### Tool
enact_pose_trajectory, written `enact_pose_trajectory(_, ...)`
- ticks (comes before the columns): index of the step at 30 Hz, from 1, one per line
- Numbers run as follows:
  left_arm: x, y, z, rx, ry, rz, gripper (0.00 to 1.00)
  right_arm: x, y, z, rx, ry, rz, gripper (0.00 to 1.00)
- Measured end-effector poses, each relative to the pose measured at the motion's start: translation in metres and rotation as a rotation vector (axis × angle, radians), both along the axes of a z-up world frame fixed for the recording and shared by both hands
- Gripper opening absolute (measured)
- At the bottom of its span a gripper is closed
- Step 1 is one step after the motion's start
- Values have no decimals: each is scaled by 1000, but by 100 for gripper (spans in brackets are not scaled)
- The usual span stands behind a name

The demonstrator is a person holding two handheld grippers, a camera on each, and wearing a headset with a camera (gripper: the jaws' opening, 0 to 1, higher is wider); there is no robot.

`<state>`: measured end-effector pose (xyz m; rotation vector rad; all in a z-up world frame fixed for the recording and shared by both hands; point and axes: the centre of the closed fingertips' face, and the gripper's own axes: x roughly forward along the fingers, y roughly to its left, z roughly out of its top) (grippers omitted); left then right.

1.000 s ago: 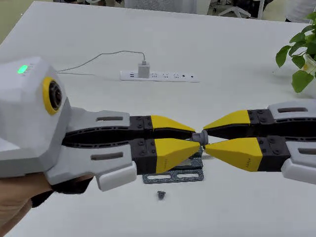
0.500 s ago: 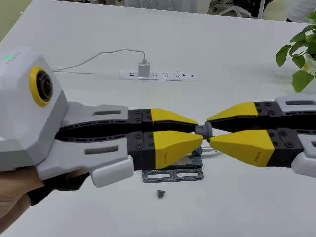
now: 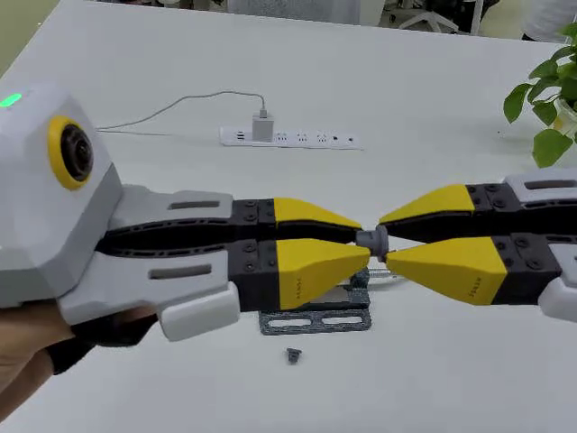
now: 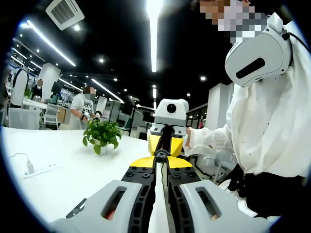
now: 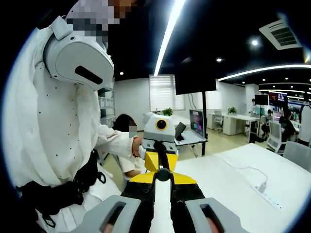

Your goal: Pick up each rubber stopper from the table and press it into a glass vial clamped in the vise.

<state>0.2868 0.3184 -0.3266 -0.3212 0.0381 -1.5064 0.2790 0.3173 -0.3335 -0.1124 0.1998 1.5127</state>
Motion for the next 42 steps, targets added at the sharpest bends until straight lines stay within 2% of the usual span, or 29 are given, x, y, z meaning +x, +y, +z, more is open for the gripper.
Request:
enact_pose_trajectory(7, 0, 0, 1, -11, 21, -14, 3, 0, -1, 1, -11, -26, 14, 6)
enact_pose_trajectory(19, 0, -1, 0, -3, -3, -3, 4, 0, 0, 0, -18, -21, 1, 5)
enact_pose_trajectory(24, -1, -1, -7, 30, -9, -1, 4, -1, 1, -7, -32, -2, -4, 5)
enact_pose_trajectory(35, 1, 4, -15, 57, -22, 33, 7, 5, 0, -13, -32, 33, -26, 5)
enact_pose_trajectory(37, 2, 5, -18, 71, -24, 46, 9, 7, -1, -14, -32, 38, -35, 5)
enact_pose_trajectory(42, 3, 9, -35, 141, -36, 79, 21, 13, -5, -16, -38, 55, -60, 5)
